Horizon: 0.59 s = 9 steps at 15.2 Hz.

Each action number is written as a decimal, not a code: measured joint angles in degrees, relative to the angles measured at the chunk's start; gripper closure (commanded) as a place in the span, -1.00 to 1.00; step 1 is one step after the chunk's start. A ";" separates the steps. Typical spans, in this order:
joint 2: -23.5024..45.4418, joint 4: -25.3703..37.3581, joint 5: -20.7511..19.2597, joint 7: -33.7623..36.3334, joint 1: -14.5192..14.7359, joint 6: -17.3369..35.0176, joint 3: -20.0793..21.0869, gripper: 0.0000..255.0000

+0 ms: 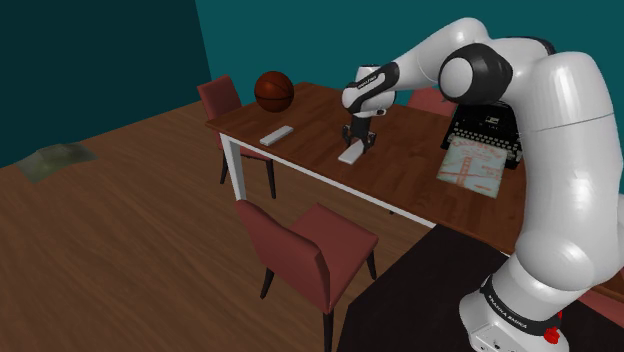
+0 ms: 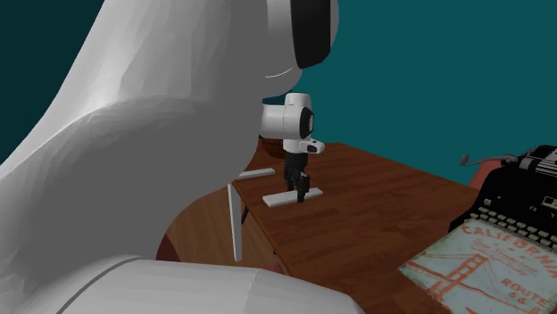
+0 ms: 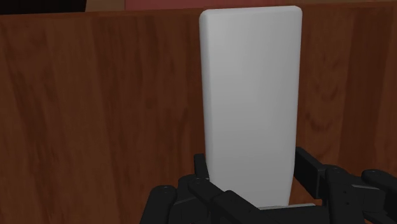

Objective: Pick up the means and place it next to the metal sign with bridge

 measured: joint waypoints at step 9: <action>-3.83 1.05 -0.47 0.30 0.21 -4.87 -0.32 1.00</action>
